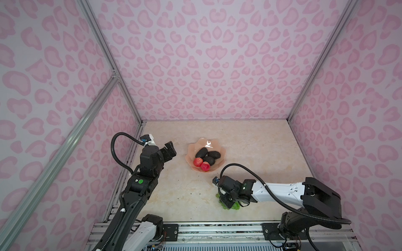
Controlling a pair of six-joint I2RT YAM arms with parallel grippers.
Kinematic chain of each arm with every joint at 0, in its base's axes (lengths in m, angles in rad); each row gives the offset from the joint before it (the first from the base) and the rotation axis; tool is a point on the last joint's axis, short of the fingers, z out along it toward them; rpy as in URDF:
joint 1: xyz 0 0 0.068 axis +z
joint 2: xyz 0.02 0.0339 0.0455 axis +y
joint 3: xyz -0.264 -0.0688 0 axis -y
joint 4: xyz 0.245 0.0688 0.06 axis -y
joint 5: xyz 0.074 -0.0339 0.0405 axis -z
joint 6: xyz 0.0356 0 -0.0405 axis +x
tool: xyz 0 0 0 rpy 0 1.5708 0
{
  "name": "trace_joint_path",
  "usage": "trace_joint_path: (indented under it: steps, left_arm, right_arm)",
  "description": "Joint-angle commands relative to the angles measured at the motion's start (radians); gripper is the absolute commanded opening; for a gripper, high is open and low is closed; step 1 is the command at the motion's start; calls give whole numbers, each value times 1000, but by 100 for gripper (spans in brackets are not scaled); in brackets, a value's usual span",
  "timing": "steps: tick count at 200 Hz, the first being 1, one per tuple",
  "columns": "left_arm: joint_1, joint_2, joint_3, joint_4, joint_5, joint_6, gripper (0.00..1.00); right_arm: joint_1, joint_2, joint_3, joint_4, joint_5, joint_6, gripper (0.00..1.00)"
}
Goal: Arrange fruit in a fruit bowl
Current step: Pick up the fruit from the bottom-center of the table, then place the fruit in the fruit bowl.
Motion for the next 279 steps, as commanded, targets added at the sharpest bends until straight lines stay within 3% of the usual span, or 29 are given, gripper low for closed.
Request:
trace_joint_path:
  steps: [1, 29, 60, 106, 135, 215, 279]
  left_arm:
    - [2, -4, 0, 20, 7, -6, 91]
    - [2, -1, -1, 26, 3, -7, 91]
    - [1, 3, 0, 28, 8, -5, 91]
    - [3, 2, 1, 27, 2, 1, 91]
    - [3, 4, 0, 34, 2, 0, 91]
    - [7, 23, 28, 32, 2, 19, 91]
    - [9, 30, 54, 23, 14, 24, 91]
  right_arm:
    - [-5, -3, -3, -25, 11, 20, 31]
    - [-92, -57, 39, -5, -60, 63, 22]
    - [-153, -104, 124, -23, -57, 59, 19]
    - [-242, -172, 280, -72, -86, 36, 18]
    - [-287, -172, 352, 3, -67, 9, 18]
    - [-346, 43, 407, 422, -95, -8, 21]
    - [-390, 247, 330, 744, -185, -2, 27]
